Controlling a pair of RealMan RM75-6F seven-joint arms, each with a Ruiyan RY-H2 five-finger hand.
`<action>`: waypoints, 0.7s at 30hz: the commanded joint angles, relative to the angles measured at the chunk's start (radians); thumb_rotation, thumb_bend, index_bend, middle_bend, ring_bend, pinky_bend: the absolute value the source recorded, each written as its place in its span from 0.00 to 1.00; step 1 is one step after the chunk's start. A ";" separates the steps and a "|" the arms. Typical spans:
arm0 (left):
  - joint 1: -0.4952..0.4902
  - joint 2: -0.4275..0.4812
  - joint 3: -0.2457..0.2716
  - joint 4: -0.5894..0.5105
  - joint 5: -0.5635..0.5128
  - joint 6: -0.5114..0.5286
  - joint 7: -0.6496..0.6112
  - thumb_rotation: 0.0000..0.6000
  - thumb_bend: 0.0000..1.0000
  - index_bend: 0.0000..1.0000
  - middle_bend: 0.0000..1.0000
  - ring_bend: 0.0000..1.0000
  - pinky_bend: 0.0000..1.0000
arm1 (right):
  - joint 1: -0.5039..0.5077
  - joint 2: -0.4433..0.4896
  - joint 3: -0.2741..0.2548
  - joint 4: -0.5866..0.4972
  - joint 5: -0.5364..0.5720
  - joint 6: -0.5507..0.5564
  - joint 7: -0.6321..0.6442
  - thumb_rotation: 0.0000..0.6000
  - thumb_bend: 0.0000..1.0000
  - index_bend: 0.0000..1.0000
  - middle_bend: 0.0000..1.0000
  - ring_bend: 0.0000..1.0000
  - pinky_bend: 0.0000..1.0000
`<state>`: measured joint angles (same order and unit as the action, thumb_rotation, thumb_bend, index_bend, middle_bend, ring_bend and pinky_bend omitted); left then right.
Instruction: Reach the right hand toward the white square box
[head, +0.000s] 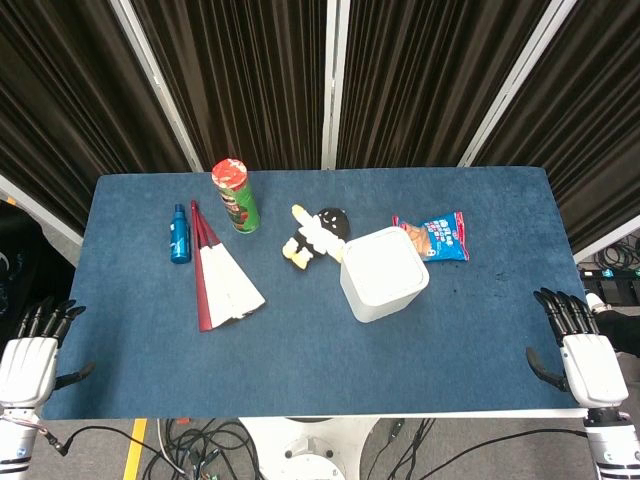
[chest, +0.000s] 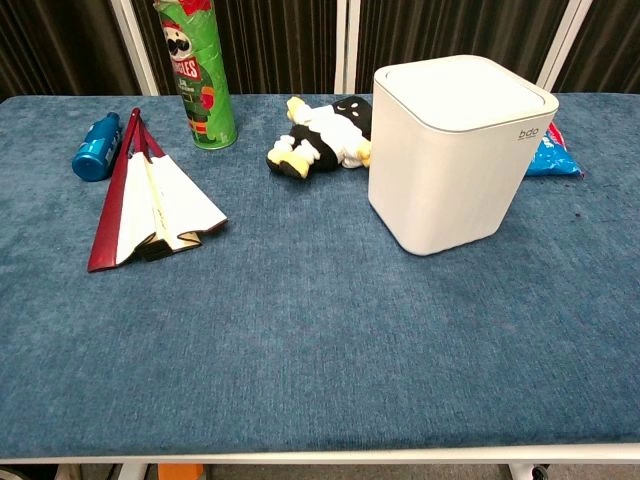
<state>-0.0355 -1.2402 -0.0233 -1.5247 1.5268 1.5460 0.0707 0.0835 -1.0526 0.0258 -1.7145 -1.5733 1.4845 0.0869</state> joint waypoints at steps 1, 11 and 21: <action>-0.002 -0.003 0.001 0.004 -0.003 -0.007 -0.005 1.00 0.00 0.19 0.13 0.02 0.09 | 0.005 -0.001 0.001 -0.005 0.005 -0.011 -0.006 1.00 0.29 0.00 0.05 0.00 0.00; -0.007 0.006 -0.001 -0.010 0.001 -0.009 0.004 1.00 0.00 0.19 0.13 0.02 0.09 | 0.029 0.018 0.000 -0.004 -0.024 -0.038 0.015 1.00 0.29 0.00 0.05 0.00 0.00; -0.005 0.025 0.002 -0.049 0.004 -0.006 0.025 1.00 0.00 0.19 0.13 0.02 0.09 | 0.207 0.124 0.054 -0.079 -0.101 -0.208 0.068 1.00 0.28 0.00 0.09 0.00 0.00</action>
<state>-0.0407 -1.2160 -0.0212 -1.5735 1.5311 1.5398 0.0951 0.2386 -0.9552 0.0543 -1.7665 -1.6590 1.3286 0.1469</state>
